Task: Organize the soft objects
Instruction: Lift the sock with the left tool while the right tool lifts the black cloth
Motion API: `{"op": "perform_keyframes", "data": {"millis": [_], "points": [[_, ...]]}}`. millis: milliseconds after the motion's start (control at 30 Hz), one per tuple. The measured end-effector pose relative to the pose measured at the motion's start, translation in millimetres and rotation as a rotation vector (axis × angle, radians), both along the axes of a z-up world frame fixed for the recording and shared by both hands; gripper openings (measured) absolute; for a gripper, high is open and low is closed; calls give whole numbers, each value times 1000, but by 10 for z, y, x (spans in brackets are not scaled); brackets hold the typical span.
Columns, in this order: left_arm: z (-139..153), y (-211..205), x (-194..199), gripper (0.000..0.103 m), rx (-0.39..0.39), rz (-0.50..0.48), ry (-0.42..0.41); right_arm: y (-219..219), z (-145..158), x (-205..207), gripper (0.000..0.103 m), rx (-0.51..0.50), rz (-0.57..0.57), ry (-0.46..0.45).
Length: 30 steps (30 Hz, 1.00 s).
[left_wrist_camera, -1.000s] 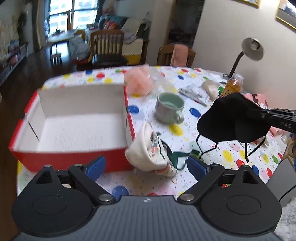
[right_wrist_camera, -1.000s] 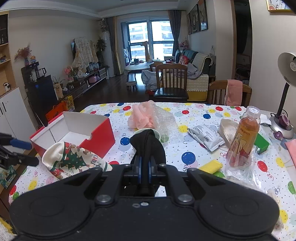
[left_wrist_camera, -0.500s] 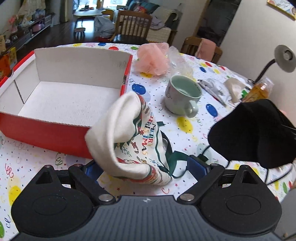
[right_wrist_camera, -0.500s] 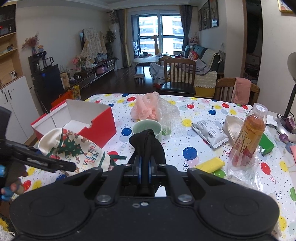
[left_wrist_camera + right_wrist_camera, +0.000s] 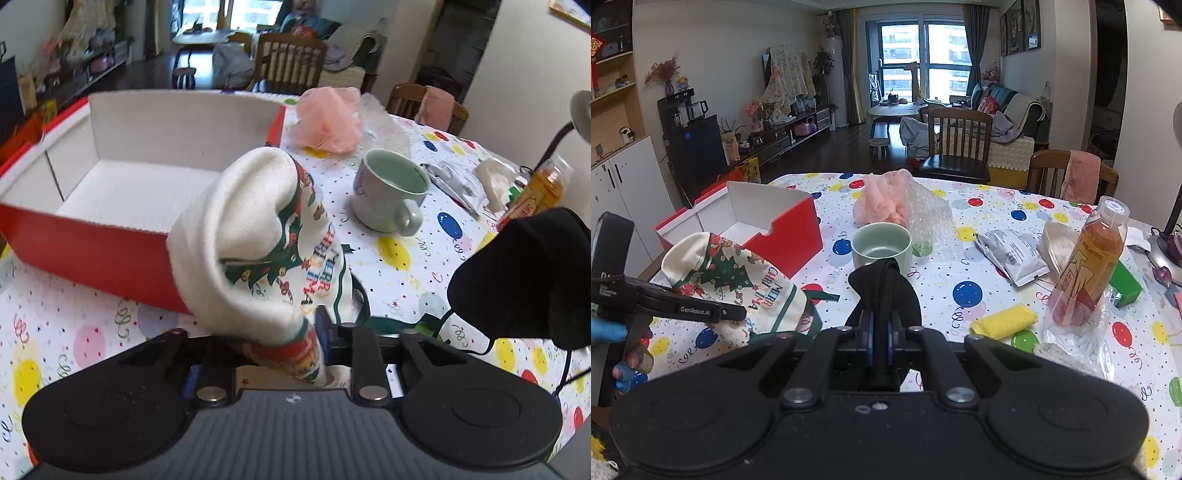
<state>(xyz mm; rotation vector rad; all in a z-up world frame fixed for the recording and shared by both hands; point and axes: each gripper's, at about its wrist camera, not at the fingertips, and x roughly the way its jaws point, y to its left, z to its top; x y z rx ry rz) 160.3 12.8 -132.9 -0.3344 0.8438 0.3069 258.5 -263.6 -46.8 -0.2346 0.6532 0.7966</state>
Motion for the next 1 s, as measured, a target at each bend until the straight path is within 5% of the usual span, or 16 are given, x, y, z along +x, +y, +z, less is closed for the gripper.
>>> {"op": "perform_keyframes", "data": {"millis": [167, 533, 1000], "points": [[155, 22, -89, 10, -7, -21, -38, -6, 60, -18, 6, 11, 10, -5], [753, 295, -303, 9, -85, -78, -103, 172, 402, -78, 6, 67, 45, -27], [1704, 1070, -317, 9, 54, -134, -201, 973, 880, -100, 6, 146, 119, -90]]}}
